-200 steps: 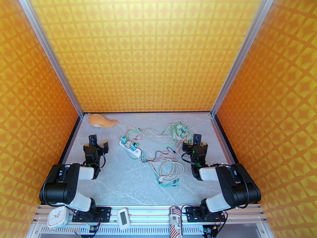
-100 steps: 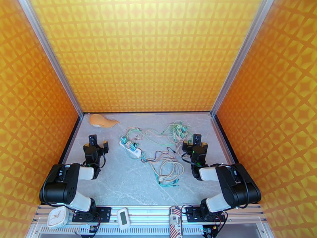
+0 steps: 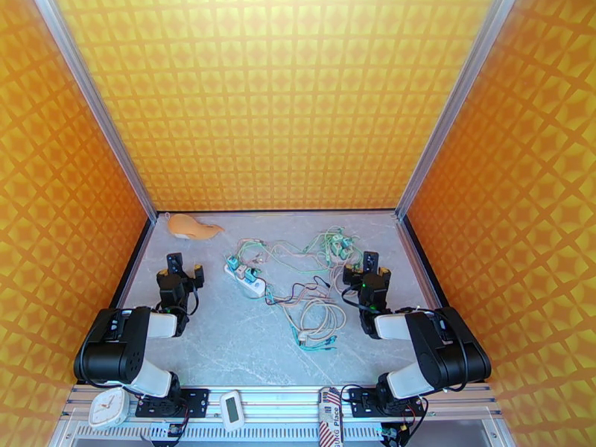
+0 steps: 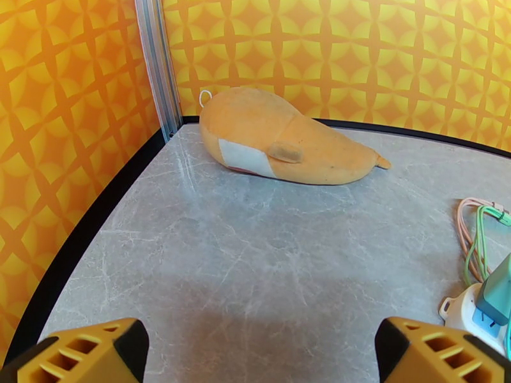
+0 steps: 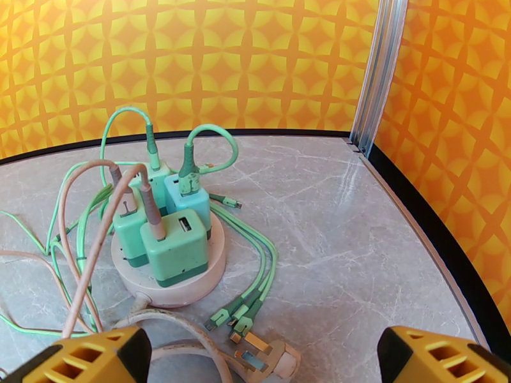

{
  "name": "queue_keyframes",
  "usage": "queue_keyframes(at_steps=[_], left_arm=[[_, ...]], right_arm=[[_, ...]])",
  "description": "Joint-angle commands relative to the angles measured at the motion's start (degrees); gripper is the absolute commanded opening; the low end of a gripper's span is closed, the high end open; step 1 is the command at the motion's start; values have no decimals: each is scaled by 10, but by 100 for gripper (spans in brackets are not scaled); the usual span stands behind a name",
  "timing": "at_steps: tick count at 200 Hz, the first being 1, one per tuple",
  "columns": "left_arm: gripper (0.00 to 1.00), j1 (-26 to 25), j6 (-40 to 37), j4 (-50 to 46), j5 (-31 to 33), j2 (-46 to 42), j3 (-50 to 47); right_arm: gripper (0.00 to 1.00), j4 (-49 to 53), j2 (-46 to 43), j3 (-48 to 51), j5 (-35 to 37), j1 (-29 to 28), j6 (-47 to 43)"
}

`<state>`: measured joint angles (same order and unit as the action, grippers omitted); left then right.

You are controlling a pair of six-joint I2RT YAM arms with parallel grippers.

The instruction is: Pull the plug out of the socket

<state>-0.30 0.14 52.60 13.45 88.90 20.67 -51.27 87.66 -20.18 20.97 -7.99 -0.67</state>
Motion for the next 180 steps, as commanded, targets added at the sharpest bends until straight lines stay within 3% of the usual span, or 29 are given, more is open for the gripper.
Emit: queue_keyframes(at_steps=[1, 46, 63, 98, 119, 153, 180], left_arm=[[99, 4, -5, 14, -12, 2, 0], [99, 7, -3, 8, -15, -4, 2], [99, 7, -5, -50, -13, -44, 16], [99, 8, 38, -346, 38, -150, 144], [99, 10, 97, -513, 41, -176, 243], [99, 14, 234, -685, 40, -202, 338], [99, 15, 297, -766, 21, -218, 375]], right_arm=[[99, 2, -4, -8, 6, 3, 9], [99, 2, -4, -8, 6, 3, 9], [99, 2, -15, -2, 19, 3, 14], [98, -96, -24, 53, -1, 2, 3], [99, -80, -47, 49, -7, 1, -8], [98, 222, -165, -68, 44, 1, 38], [99, 435, -213, -162, 76, 2, 148]])
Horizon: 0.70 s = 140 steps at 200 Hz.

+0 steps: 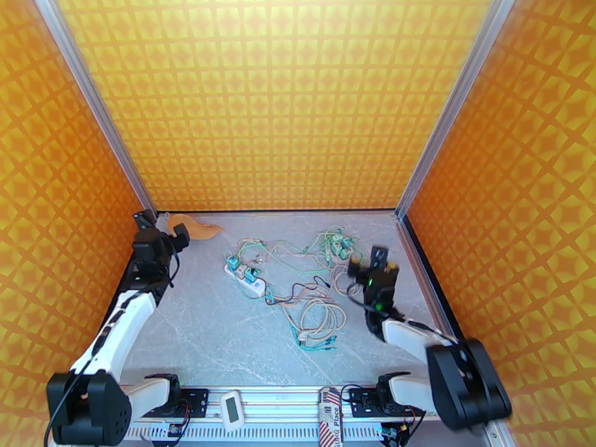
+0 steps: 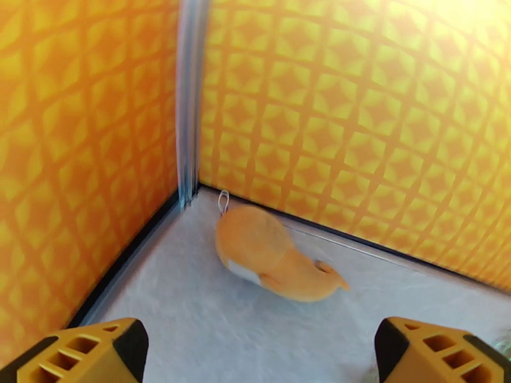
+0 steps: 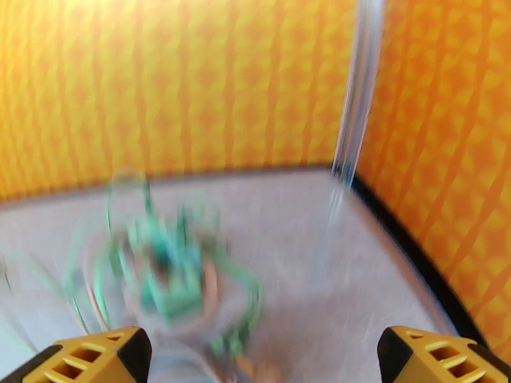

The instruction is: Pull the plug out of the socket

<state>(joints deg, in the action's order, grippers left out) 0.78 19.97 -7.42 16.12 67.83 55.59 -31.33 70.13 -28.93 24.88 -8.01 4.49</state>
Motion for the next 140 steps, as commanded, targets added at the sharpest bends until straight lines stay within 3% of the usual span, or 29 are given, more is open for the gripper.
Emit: queue_keyframes(at_steps=[1, 17, 40, 81, 106, 140], left_arm=[[99, 5, 101, -169, -7, -7, 27], [99, 5, 107, -205, -54, -10, 40], [99, 1, 116, -239, -112, -13, 41], [99, -58, 111, -243, -126, -10, 5], [99, -102, 121, -247, -126, 1, -8], [99, -117, 172, -266, -131, 33, -11]], right_arm=[[98, 240, -39, -78, 36, 2, 100], [98, 336, -54, -125, 0, 2, 122], [98, 353, -78, -142, -116, 2, 106], [98, 446, -63, -223, -260, 0, 108], [99, 474, -41, -244, -288, -25, 109], [99, 475, -12, -262, -279, -98, 99]])
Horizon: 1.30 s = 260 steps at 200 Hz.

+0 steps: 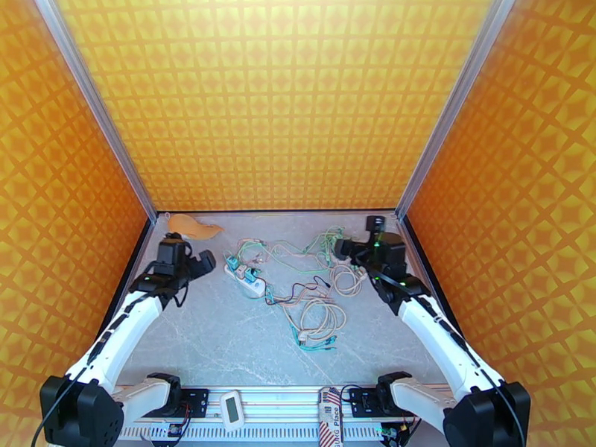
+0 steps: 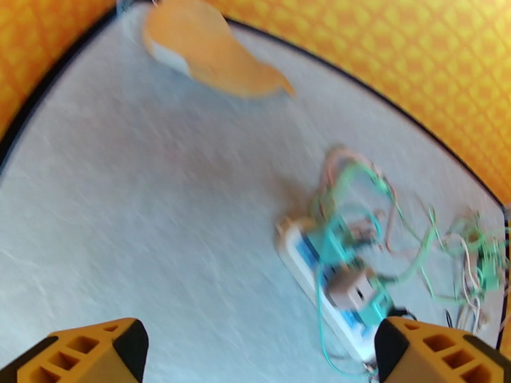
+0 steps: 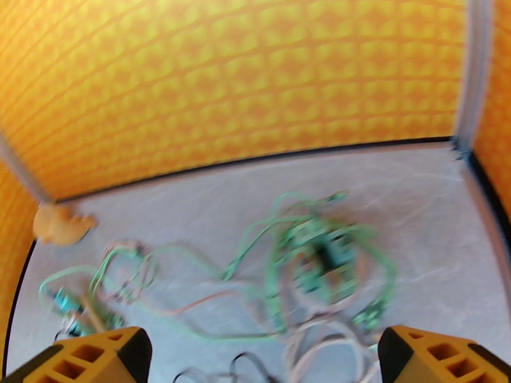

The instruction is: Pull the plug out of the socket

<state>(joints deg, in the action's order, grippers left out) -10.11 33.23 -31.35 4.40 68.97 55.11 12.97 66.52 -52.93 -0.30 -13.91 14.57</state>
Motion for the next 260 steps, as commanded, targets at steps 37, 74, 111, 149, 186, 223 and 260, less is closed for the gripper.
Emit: queue_keyframes(at_steps=[37, 74, 111, 149, 186, 223, 260], left_arm=[[99, -23, 32, -12, -43, 33, -15], [99, -23, 39, 2, -66, 24, -28], [99, -22, 39, -12, -71, 16, -30], [99, -21, 43, -20, -81, 1, -35], [99, -20, 46, -26, -95, -3, -37], [99, -20, 51, -26, -109, -1, -40], [100, -17, 51, -30, -117, 7, -37]], right_arm=[[98, 36, 94, -69, 4, -138, -12], [98, 38, 193, -138, 3, -216, -29], [91, 52, 308, -225, -17, -264, -64], [77, 64, 403, -294, -47, -280, -87], [67, 75, 476, -346, -50, -292, -108], [58, 78, 534, -395, -54, -295, -119], [59, 98, 573, -441, -48, -299, -130]])
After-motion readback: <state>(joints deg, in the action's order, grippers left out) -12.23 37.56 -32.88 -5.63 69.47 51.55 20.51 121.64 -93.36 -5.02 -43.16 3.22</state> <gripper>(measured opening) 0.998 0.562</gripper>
